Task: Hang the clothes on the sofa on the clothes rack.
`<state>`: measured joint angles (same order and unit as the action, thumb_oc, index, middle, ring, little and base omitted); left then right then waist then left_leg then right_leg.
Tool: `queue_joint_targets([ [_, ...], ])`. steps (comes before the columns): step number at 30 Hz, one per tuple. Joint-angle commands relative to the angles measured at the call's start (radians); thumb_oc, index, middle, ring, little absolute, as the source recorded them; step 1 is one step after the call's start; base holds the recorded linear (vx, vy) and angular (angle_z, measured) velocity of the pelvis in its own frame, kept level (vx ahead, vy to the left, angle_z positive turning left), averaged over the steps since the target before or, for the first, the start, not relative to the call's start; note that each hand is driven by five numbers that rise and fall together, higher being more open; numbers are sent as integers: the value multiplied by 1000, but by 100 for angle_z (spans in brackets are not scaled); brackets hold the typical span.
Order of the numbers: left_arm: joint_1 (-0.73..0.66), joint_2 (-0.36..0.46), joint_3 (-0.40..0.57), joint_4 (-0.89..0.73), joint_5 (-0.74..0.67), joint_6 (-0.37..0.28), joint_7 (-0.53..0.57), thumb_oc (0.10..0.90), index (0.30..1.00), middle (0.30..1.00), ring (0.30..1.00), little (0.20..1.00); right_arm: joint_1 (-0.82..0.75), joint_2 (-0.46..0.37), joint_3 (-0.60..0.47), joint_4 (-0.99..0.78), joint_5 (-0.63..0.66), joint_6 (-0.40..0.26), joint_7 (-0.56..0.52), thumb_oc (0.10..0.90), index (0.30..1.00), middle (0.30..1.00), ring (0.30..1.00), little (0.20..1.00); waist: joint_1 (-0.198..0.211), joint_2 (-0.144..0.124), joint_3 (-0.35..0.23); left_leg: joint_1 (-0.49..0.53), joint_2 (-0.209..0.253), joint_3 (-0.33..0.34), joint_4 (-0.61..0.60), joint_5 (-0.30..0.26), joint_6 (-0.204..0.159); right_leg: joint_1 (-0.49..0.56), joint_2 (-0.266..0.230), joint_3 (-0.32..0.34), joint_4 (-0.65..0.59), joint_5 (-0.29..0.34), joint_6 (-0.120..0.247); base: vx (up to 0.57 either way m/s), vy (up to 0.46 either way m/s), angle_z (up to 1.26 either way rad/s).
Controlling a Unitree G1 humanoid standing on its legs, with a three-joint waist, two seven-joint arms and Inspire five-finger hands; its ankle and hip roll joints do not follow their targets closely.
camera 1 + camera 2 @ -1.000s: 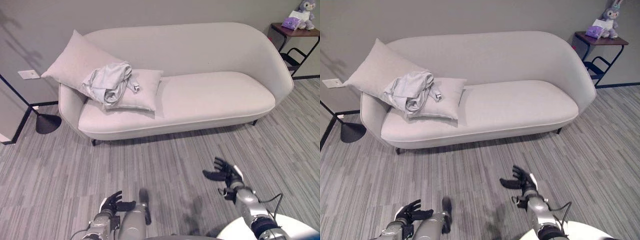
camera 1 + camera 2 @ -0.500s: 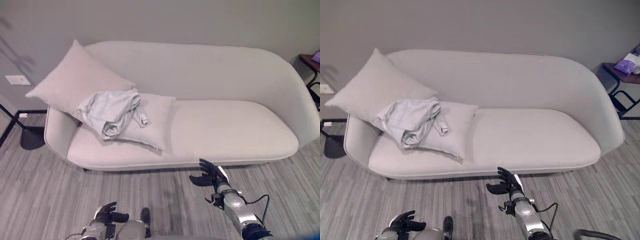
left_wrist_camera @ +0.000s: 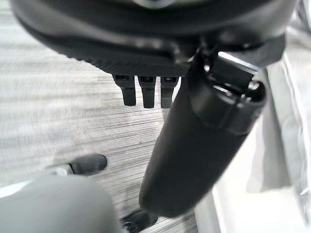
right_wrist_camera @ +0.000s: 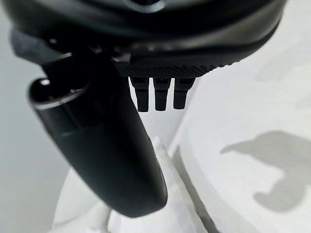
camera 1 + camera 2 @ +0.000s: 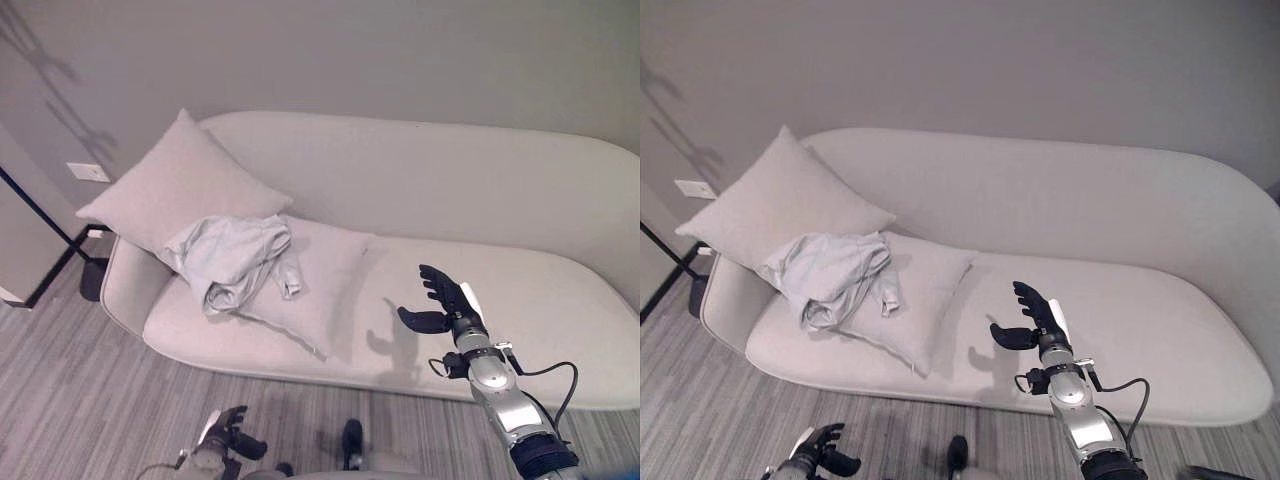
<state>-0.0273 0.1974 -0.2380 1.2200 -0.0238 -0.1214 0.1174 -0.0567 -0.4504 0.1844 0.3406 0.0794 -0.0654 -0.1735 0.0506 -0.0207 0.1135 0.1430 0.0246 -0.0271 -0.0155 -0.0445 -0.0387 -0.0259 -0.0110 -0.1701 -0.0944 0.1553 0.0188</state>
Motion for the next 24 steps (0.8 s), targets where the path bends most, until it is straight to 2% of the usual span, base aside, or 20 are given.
queue_joint_targets([
  [1,-17,-18,-59,81,47,-5,1,800,900,900,900,900,-103,-14,-50,-95,-19,-130,-61,800,900,900,900,900,27,-33,17,-160,-41,121,168,-37,9,87,-54,-40,57,-142,73,-66,69,78],
  [3,-6,-22,0,104,-6,1,12,800,900,900,900,900,-95,-17,-44,-101,-33,-118,-64,800,900,900,900,900,24,-33,23,-196,23,200,189,-26,7,104,-76,-74,43,-147,72,-17,103,95],
  [6,35,-22,102,130,-93,1,29,800,900,900,900,900,-63,-18,-37,-108,-46,-111,-43,800,900,900,900,900,32,-27,8,-175,104,205,128,21,-18,120,-101,-97,35,-155,81,96,157,47],
  [8,46,-24,125,161,-110,3,23,800,900,900,900,900,-53,-11,-43,-102,-34,-114,-41,800,900,900,900,900,29,-21,1,-161,182,203,80,83,-44,125,-130,-107,31,-165,89,114,287,10],
  [9,53,-25,149,178,-138,4,21,800,900,900,900,900,-48,-10,-42,-101,-20,-119,-43,800,900,900,900,900,26,-10,-2,-148,258,203,20,150,-74,134,-152,-108,28,-179,103,102,277,13],
  [10,53,-25,150,178,-139,4,21,800,900,900,900,900,-48,-10,-42,-101,-20,-119,-43,800,900,900,900,900,26,-8,-2,-144,260,204,15,152,-75,135,-150,-109,29,-180,102,153,444,13],
  [11,50,-22,165,183,-159,3,32,800,900,900,900,900,-56,-12,-38,-95,7,-121,-43,800,900,900,900,900,24,11,-6,-161,336,189,-26,229,-112,148,-181,-105,24,-192,125,84,252,8],
  [12,50,-22,166,183,-159,3,32,800,900,900,900,900,-56,-13,-38,-95,7,-121,-43,800,900,900,900,900,23,13,-6,-159,337,188,-30,231,-114,148,-179,-106,24,-193,125,190,576,5],
  [13,50,-20,152,181,-145,1,47,800,900,900,900,900,-67,-15,-35,-80,30,-118,-44,800,900,900,900,900,23,37,-13,-174,382,160,-60,286,-149,161,-210,-101,21,-195,146,111,314,1],
  [14,50,-21,152,181,-145,1,48,800,900,900,900,900,-67,-16,-35,-79,31,-118,-44,800,900,900,900,900,22,38,-13,-174,383,158,-60,286,-150,162,-209,-103,21,-196,146,170,481,1],
  [16,51,-24,125,166,-118,-3,66,800,900,900,900,900,-75,-19,-38,-75,42,-115,-53,800,900,900,900,900,21,60,-18,-193,395,118,-60,318,-177,178,-243,-97,26,-190,166,155,417,1],
  [18,50,-35,70,175,-44,0,70,800,900,900,900,900,-69,-20,-51,-68,28,-99,-55,800,900,900,900,900,7,65,-29,-195,384,153,-37,244,-176,199,-295,-111,34,-178,193,202,544,3],
  [20,40,-29,10,167,27,10,55,800,900,900,900,900,-60,-10,-75,-68,10,-71,-71,800,900,900,900,900,-4,56,-39,-203,329,174,-7,188,-167,198,-357,-106,66,-144,210,172,476,8],
  [21,41,-28,9,166,27,11,55,800,900,900,900,900,-59,-9,-76,-69,10,-70,-71,800,900,900,900,900,-2,52,-40,-203,324,177,-5,186,-165,196,-362,-103,68,-144,212,114,359,13],
  [22,33,-18,-19,160,61,9,52,800,900,900,900,900,-59,0,-83,-66,5,-64,-74,800,900,900,900,900,1,39,-43,-198,286,188,-6,157,-144,178,-398,-94,100,-119,218,142,548,12],
  [23,4,6,-78,120,91,-2,40,800,900,900,900,900,-86,30,-91,-37,2,-54,-110,800,900,900,900,900,2,25,-36,-173,204,216,-25,116,-88,128,-456,-83,188,-56,208,172,686,-12],
  [24,-5,17,-88,101,88,-3,43,800,900,900,900,900,-105,40,-92,-21,1,-50,-133,800,900,900,900,900,4,23,-32,-156,176,222,-43,106,-65,102,-468,-77,226,-36,197,138,671,-20],
])
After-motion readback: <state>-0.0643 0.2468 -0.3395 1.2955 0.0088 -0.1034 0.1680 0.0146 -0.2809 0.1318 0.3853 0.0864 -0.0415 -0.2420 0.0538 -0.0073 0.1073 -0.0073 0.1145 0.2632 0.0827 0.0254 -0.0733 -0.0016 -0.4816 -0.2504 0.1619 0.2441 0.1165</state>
